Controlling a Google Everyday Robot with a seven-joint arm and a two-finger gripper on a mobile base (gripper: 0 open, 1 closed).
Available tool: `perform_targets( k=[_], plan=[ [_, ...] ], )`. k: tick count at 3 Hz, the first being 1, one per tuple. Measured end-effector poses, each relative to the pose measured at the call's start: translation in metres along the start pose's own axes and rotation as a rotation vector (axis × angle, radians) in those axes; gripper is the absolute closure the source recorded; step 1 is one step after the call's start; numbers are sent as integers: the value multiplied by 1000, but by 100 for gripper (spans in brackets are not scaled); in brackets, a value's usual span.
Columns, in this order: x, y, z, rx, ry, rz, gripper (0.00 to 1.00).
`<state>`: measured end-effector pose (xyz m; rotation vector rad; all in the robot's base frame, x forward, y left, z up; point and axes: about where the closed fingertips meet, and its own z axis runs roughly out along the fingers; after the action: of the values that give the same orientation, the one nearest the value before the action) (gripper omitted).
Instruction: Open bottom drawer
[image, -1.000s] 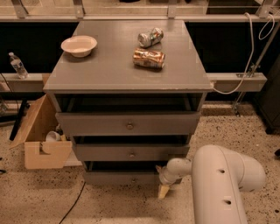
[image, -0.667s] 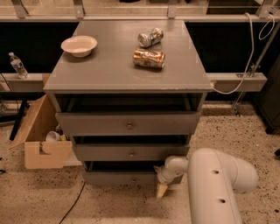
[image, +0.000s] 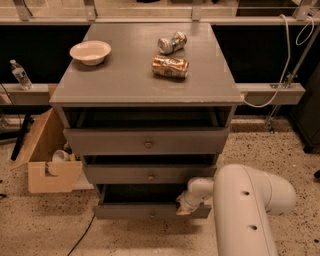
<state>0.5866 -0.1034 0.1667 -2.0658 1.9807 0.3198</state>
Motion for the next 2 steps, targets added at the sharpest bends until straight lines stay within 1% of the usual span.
perform_targets(
  k=[1,2],
  plan=[
    [0,4,-1,-6,-4,7,95],
    [0,30,-5,-40,-26,49,100]
  ],
)
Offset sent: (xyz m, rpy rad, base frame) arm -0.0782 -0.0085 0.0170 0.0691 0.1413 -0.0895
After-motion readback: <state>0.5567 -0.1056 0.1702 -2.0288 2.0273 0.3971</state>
